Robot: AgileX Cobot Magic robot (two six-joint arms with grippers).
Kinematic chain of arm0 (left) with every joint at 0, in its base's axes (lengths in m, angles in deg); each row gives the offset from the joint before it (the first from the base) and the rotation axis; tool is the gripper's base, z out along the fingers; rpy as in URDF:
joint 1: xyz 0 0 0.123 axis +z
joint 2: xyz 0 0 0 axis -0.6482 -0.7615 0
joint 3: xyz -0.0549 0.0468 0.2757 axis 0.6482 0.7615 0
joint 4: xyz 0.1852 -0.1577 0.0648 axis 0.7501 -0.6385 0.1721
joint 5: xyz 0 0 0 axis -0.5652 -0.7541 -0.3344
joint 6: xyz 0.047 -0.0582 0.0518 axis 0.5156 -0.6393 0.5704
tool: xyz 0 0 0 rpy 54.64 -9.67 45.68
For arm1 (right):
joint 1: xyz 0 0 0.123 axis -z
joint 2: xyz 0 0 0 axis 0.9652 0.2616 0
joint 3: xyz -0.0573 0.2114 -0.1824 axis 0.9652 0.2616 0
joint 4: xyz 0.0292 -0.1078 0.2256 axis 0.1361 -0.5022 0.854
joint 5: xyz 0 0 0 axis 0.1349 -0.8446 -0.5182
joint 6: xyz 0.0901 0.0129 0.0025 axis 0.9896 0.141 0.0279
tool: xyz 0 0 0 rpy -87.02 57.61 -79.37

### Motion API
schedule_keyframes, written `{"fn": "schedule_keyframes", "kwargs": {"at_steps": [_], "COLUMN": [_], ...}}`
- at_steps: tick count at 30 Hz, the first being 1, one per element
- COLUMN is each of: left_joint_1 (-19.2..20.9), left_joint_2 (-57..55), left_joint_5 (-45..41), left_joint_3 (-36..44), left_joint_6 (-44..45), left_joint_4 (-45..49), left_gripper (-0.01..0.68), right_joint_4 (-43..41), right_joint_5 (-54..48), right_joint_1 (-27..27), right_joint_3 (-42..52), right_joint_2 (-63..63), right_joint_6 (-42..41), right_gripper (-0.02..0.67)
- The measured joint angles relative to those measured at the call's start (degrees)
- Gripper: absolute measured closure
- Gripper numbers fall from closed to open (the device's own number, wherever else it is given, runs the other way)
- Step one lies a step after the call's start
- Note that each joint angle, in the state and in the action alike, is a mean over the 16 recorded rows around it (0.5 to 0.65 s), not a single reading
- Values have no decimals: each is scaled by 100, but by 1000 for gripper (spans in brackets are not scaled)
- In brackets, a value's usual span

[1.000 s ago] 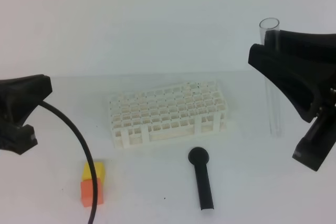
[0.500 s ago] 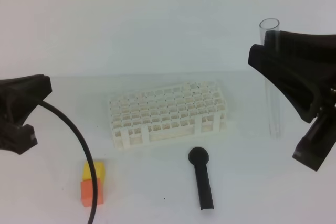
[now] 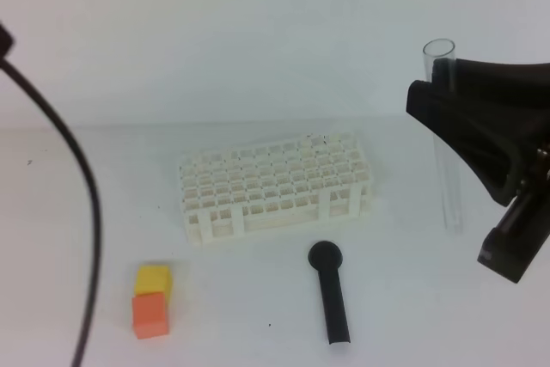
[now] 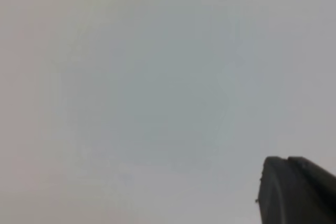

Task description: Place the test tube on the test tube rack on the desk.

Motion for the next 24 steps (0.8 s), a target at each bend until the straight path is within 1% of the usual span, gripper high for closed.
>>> {"fn": "schedule_keyframes", "kwargs": {"at_steps": [3, 7, 13, 17, 24], "left_joint_1": [30, 137, 458, 780, 1310], "left_joint_2": [365, 967, 1954, 2603, 3547], "left_joint_5": [431, 876, 1315, 1489, 1751], "left_joint_3": [0, 28, 378, 917, 2171], "left_joint_6": [0, 0, 0, 0, 0], "left_joint_4": [387, 1360, 2637, 2960, 2969], "left_gripper": [674, 674, 674, 674, 674], "right_joint_4": [0, 0, 0, 0, 0], "right_joint_5": [-9, -26, -80, -139, -294], "right_joint_1": [0, 0, 0, 0, 0], "right_joint_3": [0, 0, 0, 0, 0], "right_joint_2": [0, 0, 0, 0, 0], "right_joint_6": [8, 31, 76, 115, 234], "right_gripper": [520, 520, 520, 520, 520]}}
